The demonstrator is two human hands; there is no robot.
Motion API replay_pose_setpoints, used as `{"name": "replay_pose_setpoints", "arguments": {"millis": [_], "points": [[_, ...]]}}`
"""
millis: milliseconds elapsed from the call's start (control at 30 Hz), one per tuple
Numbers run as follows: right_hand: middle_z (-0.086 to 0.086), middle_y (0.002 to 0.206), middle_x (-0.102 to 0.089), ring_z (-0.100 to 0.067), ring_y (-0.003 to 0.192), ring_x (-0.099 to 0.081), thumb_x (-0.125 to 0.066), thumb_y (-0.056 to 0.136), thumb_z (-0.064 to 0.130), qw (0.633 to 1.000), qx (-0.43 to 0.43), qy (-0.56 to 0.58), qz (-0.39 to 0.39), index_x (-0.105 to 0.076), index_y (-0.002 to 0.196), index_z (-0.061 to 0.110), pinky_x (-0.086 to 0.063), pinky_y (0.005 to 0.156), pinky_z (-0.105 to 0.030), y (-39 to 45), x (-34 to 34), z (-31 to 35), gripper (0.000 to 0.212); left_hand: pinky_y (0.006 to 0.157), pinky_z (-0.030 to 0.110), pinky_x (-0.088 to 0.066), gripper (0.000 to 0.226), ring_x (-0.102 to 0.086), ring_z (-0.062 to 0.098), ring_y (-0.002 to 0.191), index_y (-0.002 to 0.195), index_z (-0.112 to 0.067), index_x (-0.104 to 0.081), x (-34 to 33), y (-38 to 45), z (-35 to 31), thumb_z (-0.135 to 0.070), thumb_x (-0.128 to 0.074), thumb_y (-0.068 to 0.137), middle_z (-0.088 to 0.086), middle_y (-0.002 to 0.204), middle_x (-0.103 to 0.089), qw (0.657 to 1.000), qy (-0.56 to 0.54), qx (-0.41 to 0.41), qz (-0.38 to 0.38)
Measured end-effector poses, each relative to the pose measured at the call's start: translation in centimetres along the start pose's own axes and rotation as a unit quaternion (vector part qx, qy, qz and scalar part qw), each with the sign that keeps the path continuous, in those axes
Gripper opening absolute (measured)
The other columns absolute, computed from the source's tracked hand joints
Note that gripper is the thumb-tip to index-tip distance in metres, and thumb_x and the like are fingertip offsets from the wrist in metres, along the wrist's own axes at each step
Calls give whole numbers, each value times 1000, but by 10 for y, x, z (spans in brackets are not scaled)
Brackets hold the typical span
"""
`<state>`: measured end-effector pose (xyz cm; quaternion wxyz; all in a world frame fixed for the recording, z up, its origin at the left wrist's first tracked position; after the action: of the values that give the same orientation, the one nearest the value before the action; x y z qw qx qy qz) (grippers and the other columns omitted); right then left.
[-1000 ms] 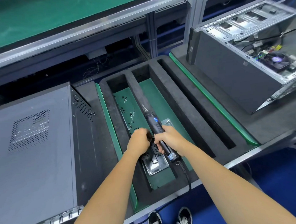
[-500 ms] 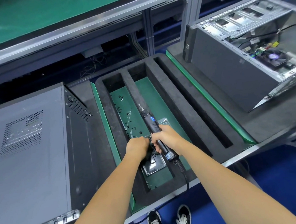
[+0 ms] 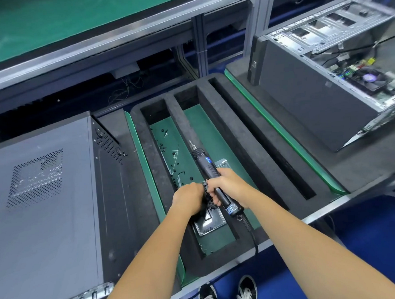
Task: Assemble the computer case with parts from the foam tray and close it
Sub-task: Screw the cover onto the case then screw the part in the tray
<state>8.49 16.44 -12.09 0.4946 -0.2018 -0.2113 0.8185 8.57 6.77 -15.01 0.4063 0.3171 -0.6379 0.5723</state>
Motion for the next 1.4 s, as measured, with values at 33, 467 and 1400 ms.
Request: {"name": "replay_pose_setpoints", "arguments": {"millis": [33,467,1400], "points": [[-13,62,-54,-26,51,-51,-59,71,1,1000,0,-2,-2,-50,85,6,-44,49,-33,0,0,0,18,68,37,-50,23,-64,32,91,102,-8,-59,2,0,1,-1,-49,83,11,102,-62,1000,-19,5,-7],[-13,64,-55,-26,50,-53,-58,76,-3,1000,9,-16,-17,-52,90,6,-46,49,-33,-6,-1,3,17,64,20,-47,9,-60,9,68,78,-14,-70,40,-8,51,-5,-71,79,-3,74,-67,799,-549,140,-200],[-6,62,-59,-22,48,-57,-62,69,10,993,85,-67,49,-50,92,11,-48,44,-30,-77,-56,59,27,71,25,-47,11,-57,11,62,73,-13,-65,133,-76,87,-9,-74,80,-1,69,-64,454,-817,217,-281]]}}
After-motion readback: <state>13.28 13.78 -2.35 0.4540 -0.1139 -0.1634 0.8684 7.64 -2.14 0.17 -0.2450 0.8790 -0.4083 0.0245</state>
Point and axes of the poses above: each hand's wrist, its own y-axis towards the middle knuckle, its own x-axis out of the back of the hand, z = x × y, the point moved 9 cm from there along y, towards the middle knuckle
